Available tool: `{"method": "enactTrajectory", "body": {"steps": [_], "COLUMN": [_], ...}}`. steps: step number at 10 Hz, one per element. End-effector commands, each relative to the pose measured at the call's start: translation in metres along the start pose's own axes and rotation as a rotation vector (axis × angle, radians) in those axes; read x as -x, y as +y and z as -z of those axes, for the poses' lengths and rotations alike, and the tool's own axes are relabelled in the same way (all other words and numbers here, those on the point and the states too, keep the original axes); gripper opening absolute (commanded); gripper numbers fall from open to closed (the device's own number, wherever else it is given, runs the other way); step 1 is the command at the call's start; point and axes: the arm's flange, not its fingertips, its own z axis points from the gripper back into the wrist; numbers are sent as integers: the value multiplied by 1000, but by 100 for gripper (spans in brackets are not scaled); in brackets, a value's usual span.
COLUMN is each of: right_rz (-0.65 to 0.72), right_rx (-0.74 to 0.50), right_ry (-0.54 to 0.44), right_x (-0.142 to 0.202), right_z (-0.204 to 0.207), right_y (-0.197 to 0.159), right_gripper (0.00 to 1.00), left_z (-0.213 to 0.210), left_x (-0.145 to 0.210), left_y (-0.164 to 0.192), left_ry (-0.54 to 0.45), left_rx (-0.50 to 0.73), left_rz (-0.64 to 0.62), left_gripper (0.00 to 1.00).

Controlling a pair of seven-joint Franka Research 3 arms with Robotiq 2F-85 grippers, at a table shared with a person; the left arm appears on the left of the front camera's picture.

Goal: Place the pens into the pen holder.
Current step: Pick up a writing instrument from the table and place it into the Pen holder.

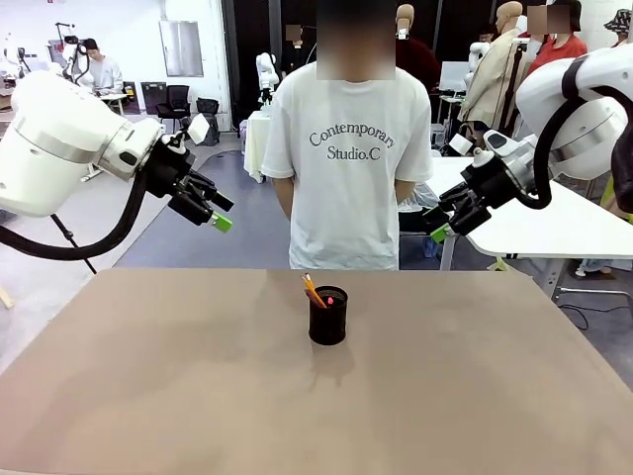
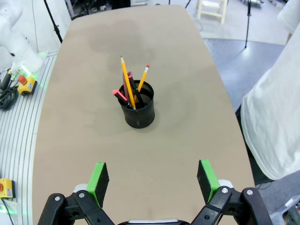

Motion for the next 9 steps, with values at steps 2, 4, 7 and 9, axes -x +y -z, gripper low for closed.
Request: {"method": "enactTrajectory", "body": {"steps": [2, 4, 7, 9], "right_rz": [-6, -6, -6, -6], "right_rx": [10, 10, 10, 10], "right_ry": [11, 11, 11, 11], "right_x": [-2, -2, -2, -2], "right_z": [1, 1, 1, 1], "right_y": [2, 2, 2, 2], "right_gripper": [100, 100, 100, 100], "left_z": [0, 0, 0, 0], "left_x": [0, 0, 0, 0], "left_y": [0, 0, 0, 0], "left_ry": [0, 0, 0, 0], "left_rx": [0, 0, 0, 0], "left_rz": [0, 0, 0, 0], "left_gripper": [100, 100, 100, 100]}}
